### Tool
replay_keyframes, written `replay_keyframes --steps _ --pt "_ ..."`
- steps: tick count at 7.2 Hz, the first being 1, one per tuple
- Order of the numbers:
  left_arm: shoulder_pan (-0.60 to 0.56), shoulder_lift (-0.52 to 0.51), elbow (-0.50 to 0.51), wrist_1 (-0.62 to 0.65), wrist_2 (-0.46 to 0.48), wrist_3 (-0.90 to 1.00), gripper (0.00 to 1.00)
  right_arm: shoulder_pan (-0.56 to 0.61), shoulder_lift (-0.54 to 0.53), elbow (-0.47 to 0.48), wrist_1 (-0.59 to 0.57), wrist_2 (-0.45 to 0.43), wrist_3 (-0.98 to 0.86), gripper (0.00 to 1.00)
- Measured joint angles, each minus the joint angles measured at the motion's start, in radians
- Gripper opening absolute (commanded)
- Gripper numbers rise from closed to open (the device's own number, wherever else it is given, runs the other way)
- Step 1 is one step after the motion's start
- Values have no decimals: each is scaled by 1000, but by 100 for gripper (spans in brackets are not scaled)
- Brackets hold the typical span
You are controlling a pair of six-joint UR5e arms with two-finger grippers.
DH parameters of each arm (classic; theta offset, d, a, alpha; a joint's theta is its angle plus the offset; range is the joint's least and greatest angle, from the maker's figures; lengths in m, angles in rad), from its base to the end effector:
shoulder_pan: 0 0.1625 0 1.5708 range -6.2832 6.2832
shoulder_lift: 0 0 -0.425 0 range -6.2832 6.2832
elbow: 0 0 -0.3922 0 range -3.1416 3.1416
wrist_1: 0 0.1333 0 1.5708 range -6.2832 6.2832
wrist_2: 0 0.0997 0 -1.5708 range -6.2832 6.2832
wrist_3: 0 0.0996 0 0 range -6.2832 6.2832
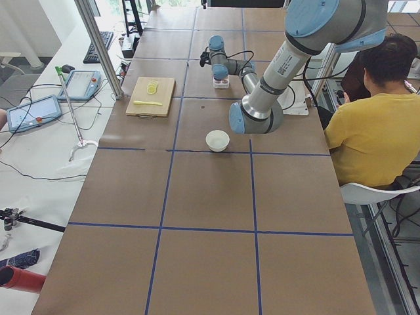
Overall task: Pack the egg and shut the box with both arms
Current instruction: 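Carry the egg to the clear carton and lower it into the empty cup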
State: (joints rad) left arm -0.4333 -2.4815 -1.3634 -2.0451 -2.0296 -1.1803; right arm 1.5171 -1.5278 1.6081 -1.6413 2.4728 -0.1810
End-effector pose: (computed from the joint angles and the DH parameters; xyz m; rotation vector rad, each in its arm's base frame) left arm 0.6483 -0.3982 0.1116 0.0923 1.2199 0.2326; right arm 0.0277 -0.5117 0.6164 0.0666 -0.9016 -0.2230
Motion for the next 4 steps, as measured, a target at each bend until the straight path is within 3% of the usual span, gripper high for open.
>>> replay_keyframes --steps 1,2,3,4 --pt "5 -1 0 -1 0 -12 62 0 -1 0 0 0 0 100" --pt "7 -2 0 -2 0 -26 81 0 -1 0 0 0 0 100" --pt "9 -3 1 -4 4 -33 96 0 -2 1 0 0 1 100" --pt "14 -3 2 -7 21 -35 99 0 -3 3 0 0 1 100"
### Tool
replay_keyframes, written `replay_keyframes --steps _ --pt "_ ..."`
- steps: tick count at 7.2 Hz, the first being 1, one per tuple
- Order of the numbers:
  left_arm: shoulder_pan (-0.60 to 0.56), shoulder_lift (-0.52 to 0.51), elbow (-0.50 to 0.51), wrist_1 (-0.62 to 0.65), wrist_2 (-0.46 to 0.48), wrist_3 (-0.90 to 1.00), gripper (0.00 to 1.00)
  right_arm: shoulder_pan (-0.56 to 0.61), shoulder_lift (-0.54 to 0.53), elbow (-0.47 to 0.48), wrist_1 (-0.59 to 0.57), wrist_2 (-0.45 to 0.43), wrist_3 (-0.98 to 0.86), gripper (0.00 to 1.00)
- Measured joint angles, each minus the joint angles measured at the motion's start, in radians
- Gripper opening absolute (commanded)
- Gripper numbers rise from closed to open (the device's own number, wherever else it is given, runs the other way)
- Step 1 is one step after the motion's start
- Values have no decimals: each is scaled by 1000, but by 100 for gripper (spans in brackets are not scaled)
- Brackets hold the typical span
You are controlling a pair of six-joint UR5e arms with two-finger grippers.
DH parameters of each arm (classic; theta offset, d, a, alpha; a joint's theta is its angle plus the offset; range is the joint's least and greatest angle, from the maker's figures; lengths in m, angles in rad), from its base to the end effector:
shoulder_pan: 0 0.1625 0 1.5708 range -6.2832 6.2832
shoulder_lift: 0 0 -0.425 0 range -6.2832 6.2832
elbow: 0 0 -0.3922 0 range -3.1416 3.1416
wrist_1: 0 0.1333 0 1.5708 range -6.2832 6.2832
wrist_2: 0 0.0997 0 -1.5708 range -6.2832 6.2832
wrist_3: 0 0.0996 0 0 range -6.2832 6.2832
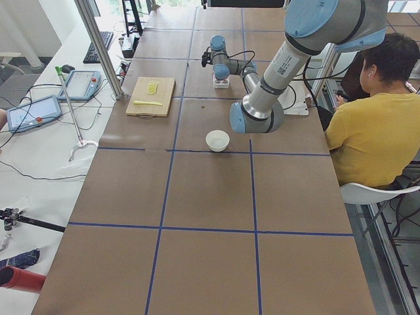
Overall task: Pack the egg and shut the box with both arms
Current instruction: 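Carry the egg to the clear carton and lower it into the empty cup, then open the left gripper and withdraw it while the right arm reaches toward the carton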
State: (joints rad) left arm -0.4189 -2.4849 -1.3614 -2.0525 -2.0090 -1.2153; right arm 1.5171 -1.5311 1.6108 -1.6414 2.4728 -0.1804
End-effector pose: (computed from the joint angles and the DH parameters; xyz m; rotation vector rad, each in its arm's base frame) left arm 0.6540 -0.3908 0.1093 0.0836 1.2240 0.2045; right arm 0.0278 -0.5103 0.6168 0.0657 -0.9017 -0.2221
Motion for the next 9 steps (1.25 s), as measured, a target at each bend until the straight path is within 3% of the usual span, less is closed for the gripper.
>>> replay_keyframes --steps 5,8,9 --pt "-10 5 -19 -13 36 4 98 -28 -4 49 0 2 86 100" --pt "-139 110 -152 -1 -60 41 98 -182 -5 222 37 1 442 100" --pt "-189 181 -216 7 -101 103 98 -254 -6 252 141 -9 622 100"
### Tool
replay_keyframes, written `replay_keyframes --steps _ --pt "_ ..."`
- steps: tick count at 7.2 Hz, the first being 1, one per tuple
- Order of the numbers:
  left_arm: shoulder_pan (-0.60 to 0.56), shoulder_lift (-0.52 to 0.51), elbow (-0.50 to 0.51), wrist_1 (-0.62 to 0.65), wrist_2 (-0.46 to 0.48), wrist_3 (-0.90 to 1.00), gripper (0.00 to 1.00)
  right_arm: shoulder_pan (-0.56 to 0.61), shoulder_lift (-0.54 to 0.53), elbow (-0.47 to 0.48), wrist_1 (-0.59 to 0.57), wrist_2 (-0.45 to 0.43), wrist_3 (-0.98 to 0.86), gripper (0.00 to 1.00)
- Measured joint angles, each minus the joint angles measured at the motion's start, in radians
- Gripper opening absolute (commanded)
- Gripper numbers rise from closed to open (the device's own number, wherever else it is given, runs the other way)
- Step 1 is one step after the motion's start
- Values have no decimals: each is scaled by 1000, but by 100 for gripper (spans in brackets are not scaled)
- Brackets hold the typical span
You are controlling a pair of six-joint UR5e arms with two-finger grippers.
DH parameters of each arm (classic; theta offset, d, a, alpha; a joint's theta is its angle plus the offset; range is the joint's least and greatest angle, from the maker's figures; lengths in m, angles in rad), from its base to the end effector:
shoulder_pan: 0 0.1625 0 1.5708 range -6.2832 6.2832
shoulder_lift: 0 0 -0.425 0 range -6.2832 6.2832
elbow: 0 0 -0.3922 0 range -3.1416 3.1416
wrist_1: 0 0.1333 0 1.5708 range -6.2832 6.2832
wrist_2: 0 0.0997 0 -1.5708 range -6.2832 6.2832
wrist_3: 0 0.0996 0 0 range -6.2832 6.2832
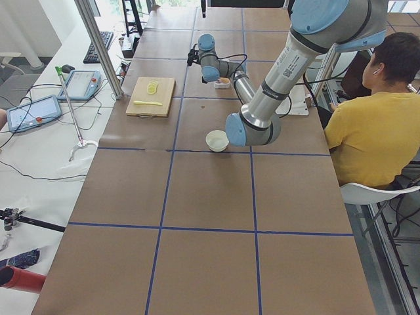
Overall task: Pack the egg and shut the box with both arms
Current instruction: 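Open the left gripper and withdraw it while the right arm reaches toward the carton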
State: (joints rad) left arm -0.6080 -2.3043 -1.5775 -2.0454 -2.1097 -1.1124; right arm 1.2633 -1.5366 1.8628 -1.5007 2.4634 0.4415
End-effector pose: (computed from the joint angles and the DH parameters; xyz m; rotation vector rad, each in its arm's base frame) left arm 0.5186 -0.4610 0.1500 0.1960 1.2543 0.1981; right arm -0.0989 -0.4955 0.4807 0.0217 -0.9535 -0.0531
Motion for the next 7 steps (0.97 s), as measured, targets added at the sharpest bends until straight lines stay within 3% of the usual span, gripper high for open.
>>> replay_keyframes --steps 2,3,7 --pt "-99 122 -86 9 -70 116 98 -211 3 16 327 -126 441 100" --pt "-139 158 -104 9 -97 168 98 -327 13 25 427 -226 606 100" --pt "-197 191 -105 8 -126 226 98 -660 124 49 479 -530 890 100"
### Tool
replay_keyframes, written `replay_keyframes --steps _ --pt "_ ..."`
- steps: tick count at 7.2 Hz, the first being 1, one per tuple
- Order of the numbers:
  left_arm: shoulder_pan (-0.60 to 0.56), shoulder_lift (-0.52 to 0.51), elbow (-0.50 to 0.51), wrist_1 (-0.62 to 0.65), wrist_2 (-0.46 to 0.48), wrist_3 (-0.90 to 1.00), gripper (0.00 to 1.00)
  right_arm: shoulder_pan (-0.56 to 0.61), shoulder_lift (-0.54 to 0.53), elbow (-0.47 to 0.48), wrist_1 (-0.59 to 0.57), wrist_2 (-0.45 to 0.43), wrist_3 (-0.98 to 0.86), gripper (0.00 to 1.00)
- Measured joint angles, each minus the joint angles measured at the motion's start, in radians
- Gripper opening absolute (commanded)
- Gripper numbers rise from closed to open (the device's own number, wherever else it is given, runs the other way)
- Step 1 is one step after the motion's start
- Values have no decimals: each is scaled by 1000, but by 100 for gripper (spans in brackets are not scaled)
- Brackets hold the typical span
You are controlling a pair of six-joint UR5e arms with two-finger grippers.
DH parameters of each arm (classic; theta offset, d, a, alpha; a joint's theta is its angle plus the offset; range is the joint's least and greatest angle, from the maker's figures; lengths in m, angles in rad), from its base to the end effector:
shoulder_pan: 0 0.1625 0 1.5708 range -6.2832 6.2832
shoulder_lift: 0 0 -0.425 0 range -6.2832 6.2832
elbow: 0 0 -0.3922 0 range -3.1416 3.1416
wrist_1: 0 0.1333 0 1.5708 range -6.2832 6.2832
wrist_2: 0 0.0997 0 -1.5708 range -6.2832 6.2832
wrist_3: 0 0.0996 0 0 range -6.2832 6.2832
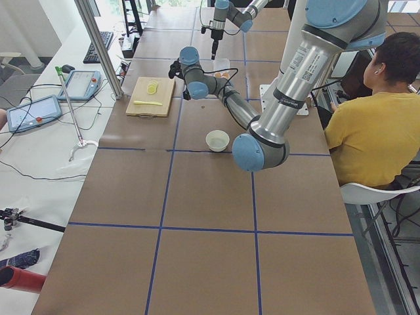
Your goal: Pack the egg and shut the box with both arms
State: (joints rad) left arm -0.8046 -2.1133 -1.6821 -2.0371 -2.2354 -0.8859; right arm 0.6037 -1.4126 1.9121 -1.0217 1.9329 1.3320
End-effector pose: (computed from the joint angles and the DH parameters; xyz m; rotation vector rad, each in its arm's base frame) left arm 0.3953 -0.5144 0.2323 0.2931 1.1895 0.2673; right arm -0.3903 -0.3882 0.3544 0.1243 -1.0794 0.1385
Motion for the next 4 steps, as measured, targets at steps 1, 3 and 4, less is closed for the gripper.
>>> replay_keyframes --steps 1,3,4 --pt "-4 2 0 0 -1 1 98 -58 63 0 -29 -54 50 100" --pt "-15 5 1 0 -1 1 98 -112 254 18 -280 -113 120 100" --pt "-22 6 0 -1 -1 1 98 -117 289 46 -352 -120 129 100"
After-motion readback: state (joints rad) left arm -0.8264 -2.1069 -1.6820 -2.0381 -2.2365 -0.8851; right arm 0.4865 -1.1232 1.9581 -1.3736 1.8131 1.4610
